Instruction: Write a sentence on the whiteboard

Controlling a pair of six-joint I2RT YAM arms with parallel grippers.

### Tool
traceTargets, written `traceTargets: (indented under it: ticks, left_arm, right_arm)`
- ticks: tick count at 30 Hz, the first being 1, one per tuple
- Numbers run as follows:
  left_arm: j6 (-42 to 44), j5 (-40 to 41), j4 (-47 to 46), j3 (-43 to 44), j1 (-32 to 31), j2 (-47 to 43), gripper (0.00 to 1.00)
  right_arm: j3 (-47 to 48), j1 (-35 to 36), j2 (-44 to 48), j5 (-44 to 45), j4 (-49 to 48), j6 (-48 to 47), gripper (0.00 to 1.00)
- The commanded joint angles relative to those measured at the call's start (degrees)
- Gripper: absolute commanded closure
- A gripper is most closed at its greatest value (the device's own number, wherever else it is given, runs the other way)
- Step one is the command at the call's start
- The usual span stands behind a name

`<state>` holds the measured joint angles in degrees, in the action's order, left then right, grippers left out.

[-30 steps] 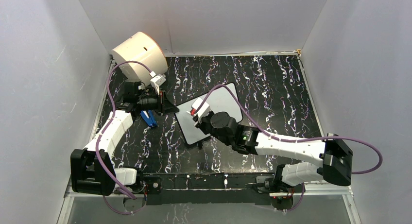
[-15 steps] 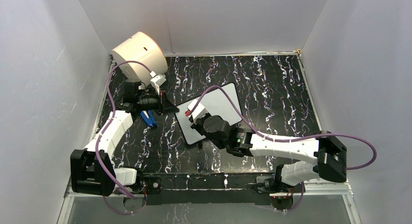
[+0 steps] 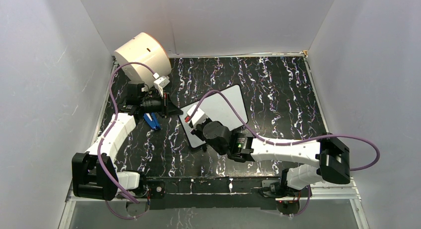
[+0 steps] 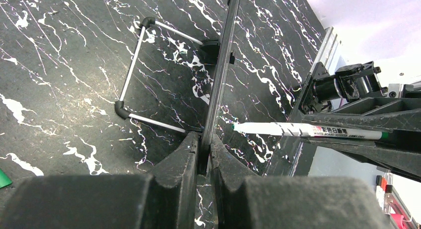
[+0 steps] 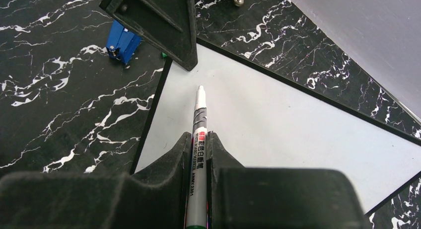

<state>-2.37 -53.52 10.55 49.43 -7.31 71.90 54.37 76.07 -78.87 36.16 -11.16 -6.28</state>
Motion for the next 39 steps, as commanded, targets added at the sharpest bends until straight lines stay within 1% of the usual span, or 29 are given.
traceTargets:
  ticks: [1, 15, 30, 39]
  left_arm:
    - [0.26, 2.37, 2.86, 0.26, -0.25, -0.53, 1.00]
    - [0.26, 2.81, 2.89, 0.16, -0.25, -0.74, 1.00]
    - [0.23, 2.79, 2.89, 0.14, -0.23, -0.75, 1.00]
    - [0.26, 2.46, 2.90, 0.23, -0.25, -0.45, 1.00]
  right_arm:
    - [3.52, 0.83, -0.26, 2.96, -3.50, -0.43, 1.00]
    - [6.04, 1.68, -2.75, 4.03, -2.24, -0.74, 1.00]
    - [8.78, 2.05, -5.86, 8.14, 1.03, 0.04, 1.00]
    - [9.26, 2.06, -6.19, 7.21, 1.66, 0.54, 1.00]
